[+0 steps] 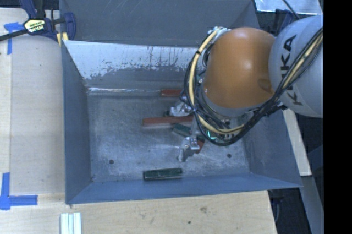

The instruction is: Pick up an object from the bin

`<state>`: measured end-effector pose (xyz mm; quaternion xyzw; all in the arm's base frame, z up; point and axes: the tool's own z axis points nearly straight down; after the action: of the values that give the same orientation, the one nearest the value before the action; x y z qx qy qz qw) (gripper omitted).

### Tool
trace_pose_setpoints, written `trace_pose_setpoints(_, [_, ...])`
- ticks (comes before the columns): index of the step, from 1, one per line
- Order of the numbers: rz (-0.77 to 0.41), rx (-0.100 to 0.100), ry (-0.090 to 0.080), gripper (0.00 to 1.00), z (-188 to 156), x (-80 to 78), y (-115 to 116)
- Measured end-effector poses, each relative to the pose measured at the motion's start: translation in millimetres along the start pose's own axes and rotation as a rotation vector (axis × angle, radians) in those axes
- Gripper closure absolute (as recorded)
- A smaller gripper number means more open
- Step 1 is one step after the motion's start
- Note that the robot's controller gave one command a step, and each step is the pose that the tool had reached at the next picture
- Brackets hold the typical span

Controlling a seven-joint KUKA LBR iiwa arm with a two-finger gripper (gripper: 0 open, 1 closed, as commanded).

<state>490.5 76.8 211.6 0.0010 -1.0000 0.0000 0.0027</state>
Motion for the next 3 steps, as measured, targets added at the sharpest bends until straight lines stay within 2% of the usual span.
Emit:
trace_pose_setpoints(1, [0.002, -0.001, -0.008, 0.00, -4, -1.7, 0])
trace_pose_setpoints(2, [-0.138, 0.000, -0.012, 1.00, 133, -18.2, -15])
trace_pose_setpoints(3, [-0.137, -0.001, -0.012, 0.00, 134, -18.0, -15])
